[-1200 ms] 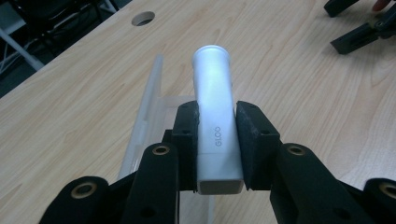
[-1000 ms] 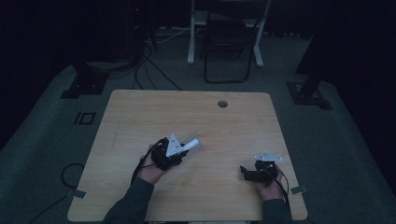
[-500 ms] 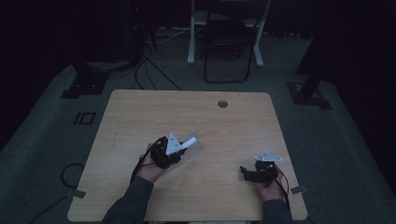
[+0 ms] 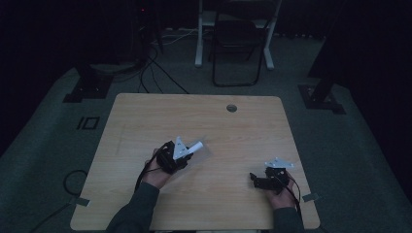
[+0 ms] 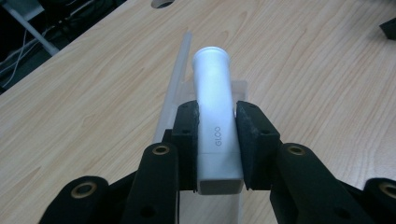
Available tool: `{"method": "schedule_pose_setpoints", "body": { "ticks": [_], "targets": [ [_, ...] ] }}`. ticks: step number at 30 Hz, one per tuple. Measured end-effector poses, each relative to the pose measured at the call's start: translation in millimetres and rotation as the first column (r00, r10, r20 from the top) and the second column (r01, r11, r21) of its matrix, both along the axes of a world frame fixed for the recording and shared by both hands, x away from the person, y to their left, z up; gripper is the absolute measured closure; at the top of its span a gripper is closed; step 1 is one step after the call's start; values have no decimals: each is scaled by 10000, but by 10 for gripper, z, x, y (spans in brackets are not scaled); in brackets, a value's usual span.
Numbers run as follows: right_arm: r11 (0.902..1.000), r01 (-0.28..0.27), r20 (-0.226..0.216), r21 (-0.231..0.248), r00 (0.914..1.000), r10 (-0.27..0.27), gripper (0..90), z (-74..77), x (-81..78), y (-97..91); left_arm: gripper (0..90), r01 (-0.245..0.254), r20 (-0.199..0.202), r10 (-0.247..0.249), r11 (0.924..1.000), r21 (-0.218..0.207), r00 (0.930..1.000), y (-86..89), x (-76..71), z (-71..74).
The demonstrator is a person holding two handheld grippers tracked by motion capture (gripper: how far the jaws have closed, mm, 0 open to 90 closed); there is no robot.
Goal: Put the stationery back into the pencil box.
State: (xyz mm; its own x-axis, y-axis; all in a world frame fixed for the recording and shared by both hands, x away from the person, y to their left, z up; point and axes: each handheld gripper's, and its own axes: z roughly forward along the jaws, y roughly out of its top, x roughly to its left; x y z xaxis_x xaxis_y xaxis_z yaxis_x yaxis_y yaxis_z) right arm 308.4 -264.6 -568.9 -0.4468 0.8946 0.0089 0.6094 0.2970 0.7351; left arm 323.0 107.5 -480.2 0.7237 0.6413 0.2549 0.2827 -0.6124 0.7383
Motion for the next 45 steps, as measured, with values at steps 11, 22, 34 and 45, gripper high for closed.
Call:
{"method": "schedule_pose_setpoints", "body": {
  "ticks": [11,22,34,45],
  "targets": [
    [10000,-7,1,-8,10000,7,137,0,0,-1,710,-96,-172,96,10000,5,9998,30,50,-86],
    [10000,-12,4,-19,10000,12,137,0,0,-2,709,-138,-276,142,9998,169,9995,34,75,-141],
    [10000,-9,1,-16,10000,9,137,0,0,-1,709,-166,-398,177,9995,279,9990,42,94,-198],
    [10000,-9,-7,-17,10000,9,137,0,0,-2,709,-228,-466,248,9988,439,9986,30,102,-256]
  ]
}}
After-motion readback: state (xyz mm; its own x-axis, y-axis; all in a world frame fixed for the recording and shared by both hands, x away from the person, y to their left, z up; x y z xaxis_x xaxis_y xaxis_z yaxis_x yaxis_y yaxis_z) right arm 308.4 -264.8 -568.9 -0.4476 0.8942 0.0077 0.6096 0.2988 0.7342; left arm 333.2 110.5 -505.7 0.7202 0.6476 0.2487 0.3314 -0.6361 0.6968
